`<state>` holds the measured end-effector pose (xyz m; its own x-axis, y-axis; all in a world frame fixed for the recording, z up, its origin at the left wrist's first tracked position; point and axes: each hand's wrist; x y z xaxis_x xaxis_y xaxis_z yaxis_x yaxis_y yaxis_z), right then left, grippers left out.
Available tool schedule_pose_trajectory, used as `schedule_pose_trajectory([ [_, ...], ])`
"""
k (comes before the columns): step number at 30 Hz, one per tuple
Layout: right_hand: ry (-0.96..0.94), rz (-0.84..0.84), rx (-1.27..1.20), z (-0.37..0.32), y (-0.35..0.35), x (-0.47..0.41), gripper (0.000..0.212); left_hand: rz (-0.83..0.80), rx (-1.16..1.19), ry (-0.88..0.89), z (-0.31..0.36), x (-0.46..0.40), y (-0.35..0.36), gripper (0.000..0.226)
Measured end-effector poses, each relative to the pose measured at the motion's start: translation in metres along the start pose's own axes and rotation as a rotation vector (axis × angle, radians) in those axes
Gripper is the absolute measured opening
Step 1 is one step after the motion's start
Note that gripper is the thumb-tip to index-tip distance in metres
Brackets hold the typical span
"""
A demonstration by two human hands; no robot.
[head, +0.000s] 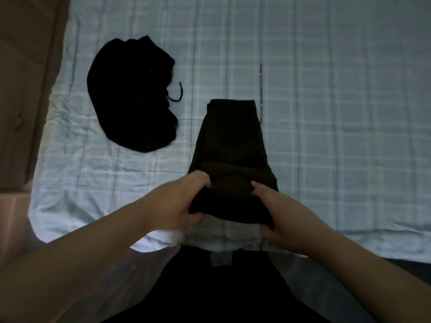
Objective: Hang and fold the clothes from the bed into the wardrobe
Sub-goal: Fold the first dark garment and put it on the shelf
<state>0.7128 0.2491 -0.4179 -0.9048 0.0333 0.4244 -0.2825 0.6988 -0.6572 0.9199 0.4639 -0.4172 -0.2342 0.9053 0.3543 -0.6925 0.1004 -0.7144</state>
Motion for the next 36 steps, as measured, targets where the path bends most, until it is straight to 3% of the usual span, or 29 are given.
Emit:
schedule_pose_trajectory([
  [4, -0.027, 0.170, -0.133, 0.009, -0.054, -0.030, 0.063, 0.221, 0.125, 0.022, -0.005, -0.036, -0.036, 0.056],
  [9, -0.012, 0.545, -0.284, 0.039, -0.082, -0.098, 0.055, 0.560, 0.302, -0.174, -0.029, -0.110, -0.045, 0.060],
  [11, 0.037, 0.630, -0.329, 0.055, -0.078, -0.133, 0.048, 0.656, 0.262, -0.302, -0.041, -0.141, -0.041, 0.056],
  [13, 0.094, 0.641, -0.351, 0.070, -0.068, -0.169, 0.040, 0.696, 0.050, -0.333, -0.048, -0.165, -0.033, 0.051],
  [17, 0.175, 0.673, -0.342, 0.099, -0.051, -0.227, 0.029, 0.469, -0.444, -0.179, -0.058, -0.194, -0.006, 0.056],
  [20, 0.254, 0.729, -0.351, 0.115, -0.054, -0.253, 0.025, 0.434, -0.481, -0.302, -0.066, -0.200, 0.015, 0.059],
  [24, 0.330, 0.713, -0.339, 0.128, -0.052, -0.274, 0.027, 0.378, -0.542, -0.300, -0.077, -0.217, 0.031, 0.057],
  [28, 0.225, 0.845, 0.025, 0.114, -0.066, -0.269, 0.037, 0.302, -0.528, -0.348, -0.096, -0.242, 0.036, 0.058],
  [30, 0.110, 0.738, 0.162, 0.097, -0.065, -0.256, 0.045, 0.288, -0.515, -0.333, -0.104, -0.251, 0.033, 0.059],
  [32, 0.130, 0.539, 0.239, 0.093, -0.046, -0.245, 0.054, 0.281, -0.493, -0.311, -0.110, -0.254, 0.031, 0.059],
  [36, 0.271, 0.374, 0.078, 0.132, -0.008, -0.249, 0.065, 0.242, -0.385, -0.258, -0.121, -0.262, 0.039, 0.058],
])
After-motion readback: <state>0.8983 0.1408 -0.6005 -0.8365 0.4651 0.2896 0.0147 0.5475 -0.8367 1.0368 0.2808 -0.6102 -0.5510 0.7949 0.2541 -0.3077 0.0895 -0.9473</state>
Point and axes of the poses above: each hand's wrist, its own x-axis away from the middle knuckle, its own y-axis out of the palm, z = x × y, and after that the axes turned 5 degrees about -x, right-handed
